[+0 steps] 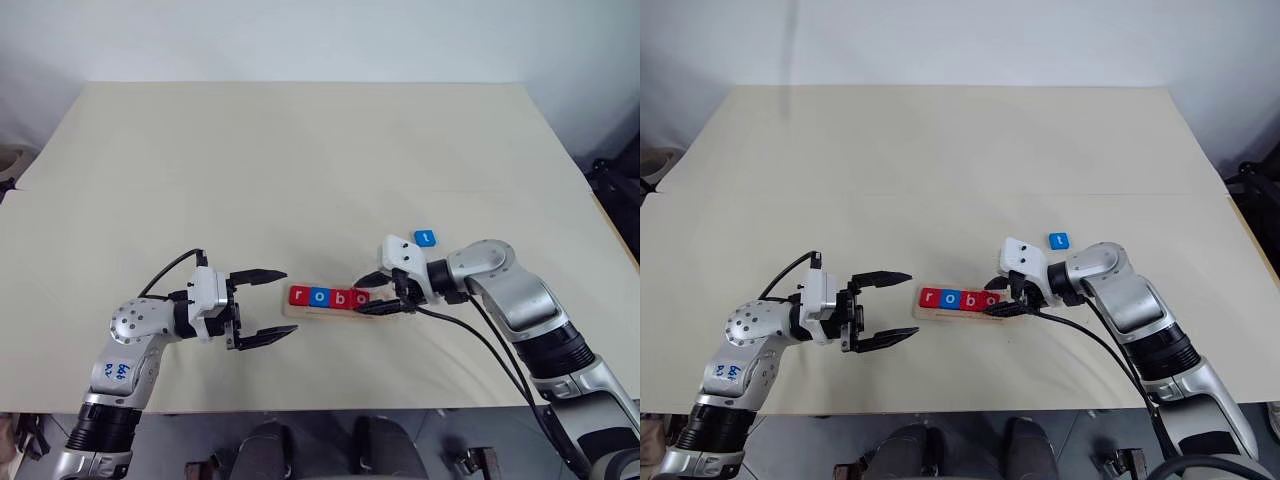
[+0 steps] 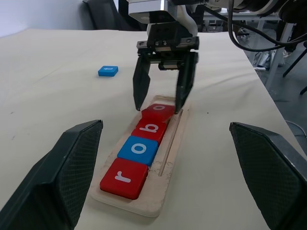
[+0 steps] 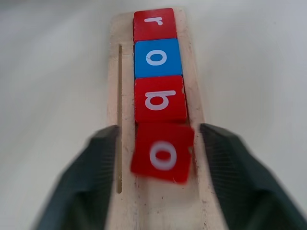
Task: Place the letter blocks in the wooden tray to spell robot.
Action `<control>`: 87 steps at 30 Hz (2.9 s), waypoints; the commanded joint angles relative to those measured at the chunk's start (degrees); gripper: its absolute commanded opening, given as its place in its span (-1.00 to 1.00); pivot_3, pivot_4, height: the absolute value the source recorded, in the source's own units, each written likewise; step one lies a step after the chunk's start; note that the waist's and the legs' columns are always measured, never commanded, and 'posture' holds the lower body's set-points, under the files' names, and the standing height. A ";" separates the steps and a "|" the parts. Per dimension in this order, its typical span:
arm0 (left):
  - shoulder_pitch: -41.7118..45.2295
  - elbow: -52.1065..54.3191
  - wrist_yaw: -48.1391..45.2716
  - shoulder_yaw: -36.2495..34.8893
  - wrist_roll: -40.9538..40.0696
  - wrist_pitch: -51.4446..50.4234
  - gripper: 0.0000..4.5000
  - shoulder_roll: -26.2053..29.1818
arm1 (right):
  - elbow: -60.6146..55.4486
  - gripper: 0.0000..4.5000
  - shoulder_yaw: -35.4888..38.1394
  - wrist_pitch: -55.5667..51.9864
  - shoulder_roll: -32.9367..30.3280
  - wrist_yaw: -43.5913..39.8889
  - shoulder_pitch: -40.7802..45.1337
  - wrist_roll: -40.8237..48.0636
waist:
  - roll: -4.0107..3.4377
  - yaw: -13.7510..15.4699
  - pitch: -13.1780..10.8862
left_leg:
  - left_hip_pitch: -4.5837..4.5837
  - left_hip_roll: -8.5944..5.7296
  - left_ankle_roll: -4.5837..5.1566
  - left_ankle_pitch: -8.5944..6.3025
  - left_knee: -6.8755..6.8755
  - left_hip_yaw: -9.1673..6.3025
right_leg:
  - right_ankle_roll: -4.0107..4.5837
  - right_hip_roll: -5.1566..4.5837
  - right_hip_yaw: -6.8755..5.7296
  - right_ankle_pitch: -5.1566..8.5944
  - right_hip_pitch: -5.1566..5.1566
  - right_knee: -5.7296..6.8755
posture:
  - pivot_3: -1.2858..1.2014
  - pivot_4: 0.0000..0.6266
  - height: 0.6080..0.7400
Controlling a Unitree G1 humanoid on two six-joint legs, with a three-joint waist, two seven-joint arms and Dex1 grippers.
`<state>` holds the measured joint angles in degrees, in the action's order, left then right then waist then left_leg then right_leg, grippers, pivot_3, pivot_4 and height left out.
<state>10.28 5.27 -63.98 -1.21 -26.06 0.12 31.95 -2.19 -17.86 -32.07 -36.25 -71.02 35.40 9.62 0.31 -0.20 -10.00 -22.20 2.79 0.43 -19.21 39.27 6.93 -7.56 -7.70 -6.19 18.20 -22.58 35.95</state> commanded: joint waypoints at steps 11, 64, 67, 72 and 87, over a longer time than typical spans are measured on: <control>-0.07 0.71 -0.07 -0.37 -0.16 1.19 1.00 -0.11 | -5.36 0.83 6.39 -0.54 -5.38 0.48 -4.10 4.57 | 0.00 0.12 0.00 | -0.01 -0.02 0.01 0.00 0.00 0.00 | 0.00 -0.02 -0.01 0.00 0.01 -0.02 | 0.03 -0.52 1.00; 3.94 -6.09 0.82 -0.76 0.37 2.49 1.00 -2.57 | -15.92 0.20 41.79 16.74 2.73 22.57 -39.09 12.67 | 0.00 1.27 0.01 | 0.03 -0.01 0.00 0.00 -0.01 0.16 | 0.00 0.05 -0.02 0.00 0.05 0.00 | 0.03 -0.52 1.00; 4.39 -6.79 0.77 -0.80 0.30 2.29 1.00 -2.71 | -17.73 0.66 43.46 21.08 7.65 25.76 -45.70 12.41 | 0.00 1.40 0.01 | 0.04 0.00 -0.01 0.01 -0.01 0.16 | 0.00 0.07 -0.02 0.00 0.06 0.00 | 0.03 -0.52 1.00; 5.60 -8.09 0.03 -0.54 0.36 2.23 1.00 -2.67 | -15.26 0.98 44.00 28.69 11.82 28.64 -52.10 10.84 | -0.02 1.38 0.03 | 0.07 -0.02 -0.01 0.01 -0.01 0.14 | 0.00 0.07 0.05 0.00 0.06 0.00 | 0.03 -0.52 1.00; 5.54 -6.92 0.59 -0.54 0.83 2.34 1.00 -2.64 | -14.67 0.98 33.54 -1.18 6.38 42.03 -30.95 12.52 | -0.04 0.15 0.04 | 0.10 0.02 -0.01 0.01 -0.02 -0.02 | 0.03 0.06 0.09 0.02 0.04 0.07 | 0.03 -0.52 1.00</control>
<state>16.12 -3.37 -63.72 -1.24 -25.36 1.75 29.28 -15.55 16.33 -29.25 -29.03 -30.52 3.25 20.95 0.27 -0.05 -9.97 -22.10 2.81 0.41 -19.20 39.25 6.92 -7.53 -7.65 -6.11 18.22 -22.55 36.02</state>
